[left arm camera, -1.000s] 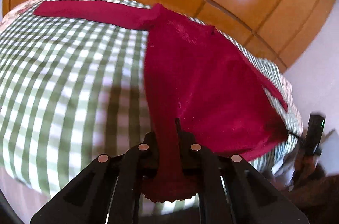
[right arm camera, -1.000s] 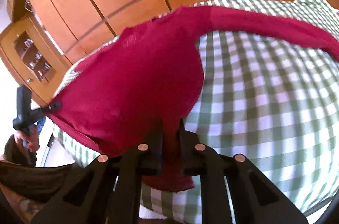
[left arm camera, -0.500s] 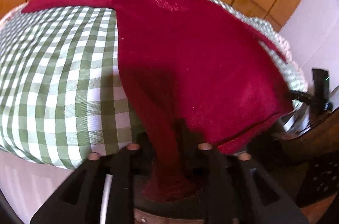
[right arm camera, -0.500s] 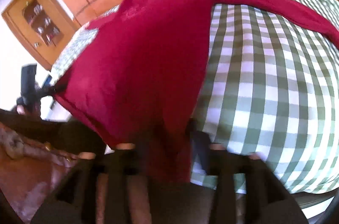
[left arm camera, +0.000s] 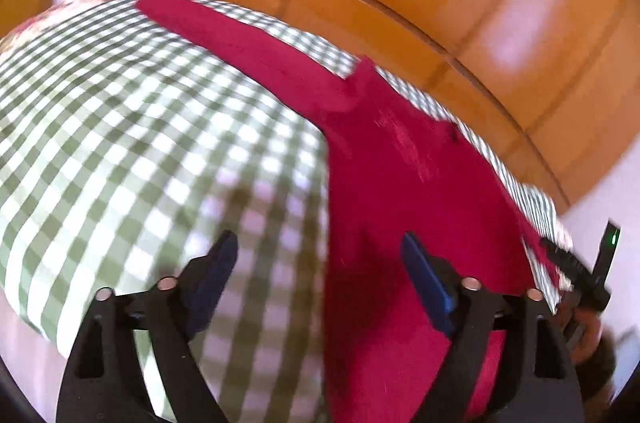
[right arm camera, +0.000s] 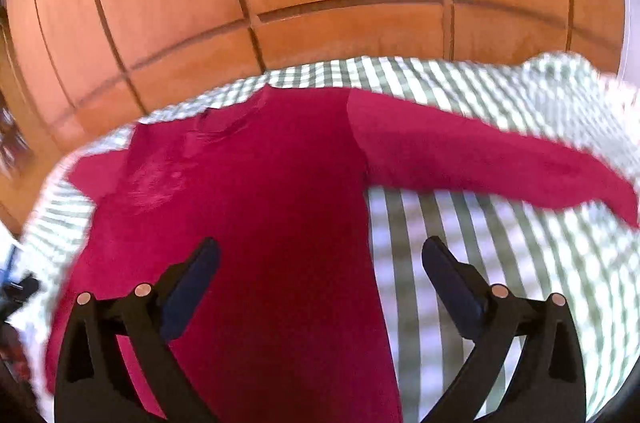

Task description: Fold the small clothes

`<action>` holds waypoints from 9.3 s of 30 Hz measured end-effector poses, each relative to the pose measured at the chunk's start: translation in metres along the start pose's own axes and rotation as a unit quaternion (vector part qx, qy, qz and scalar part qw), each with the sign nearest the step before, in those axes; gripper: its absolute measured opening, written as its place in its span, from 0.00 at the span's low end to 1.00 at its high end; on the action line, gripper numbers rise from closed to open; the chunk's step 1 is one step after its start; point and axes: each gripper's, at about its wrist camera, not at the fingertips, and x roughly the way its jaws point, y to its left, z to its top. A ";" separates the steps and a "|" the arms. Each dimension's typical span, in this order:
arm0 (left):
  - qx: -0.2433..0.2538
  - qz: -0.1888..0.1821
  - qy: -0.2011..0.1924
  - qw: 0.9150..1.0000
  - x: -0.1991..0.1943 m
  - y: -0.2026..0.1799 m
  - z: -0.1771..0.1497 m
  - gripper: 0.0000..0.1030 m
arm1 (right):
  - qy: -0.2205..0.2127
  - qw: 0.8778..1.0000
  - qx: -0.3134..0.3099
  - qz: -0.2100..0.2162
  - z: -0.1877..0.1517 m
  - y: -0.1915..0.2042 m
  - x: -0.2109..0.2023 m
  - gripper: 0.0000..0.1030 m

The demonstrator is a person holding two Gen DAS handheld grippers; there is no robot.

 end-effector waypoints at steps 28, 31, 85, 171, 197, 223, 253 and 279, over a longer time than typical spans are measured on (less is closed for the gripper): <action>-0.238 0.103 -0.104 0.960 0.119 0.171 0.207 0.62 | 0.067 0.997 -0.016 -0.031 -0.013 0.001 0.101 0.98; -0.281 0.081 -0.138 0.946 0.121 0.192 0.214 0.60 | 0.066 0.997 -0.015 -0.030 -0.013 0.001 0.101 0.98; -0.017 -0.004 -0.184 0.983 0.067 -0.063 0.178 0.08 | 0.065 0.997 -0.013 -0.027 -0.013 -0.001 0.103 0.98; 0.046 0.091 -0.005 0.995 0.156 -0.074 0.037 0.89 | -0.063 0.847 0.526 -0.057 -0.057 -0.346 0.029 0.16; 0.036 0.061 -0.006 0.997 0.157 -0.069 0.036 0.94 | 0.002 0.994 0.070 0.087 0.059 -0.005 0.095 0.16; 0.123 -0.040 -0.025 0.991 0.124 -0.176 0.056 0.74 | -0.031 0.989 0.115 -0.089 -0.014 -0.039 0.086 0.98; 0.063 -0.013 0.038 0.997 0.196 -0.144 0.084 0.06 | -0.039 0.979 0.188 -0.068 -0.022 -0.063 0.081 0.98; 0.076 -0.024 0.014 0.997 0.195 -0.132 0.048 0.35 | 0.018 0.957 0.219 -0.189 -0.008 -0.103 0.096 0.98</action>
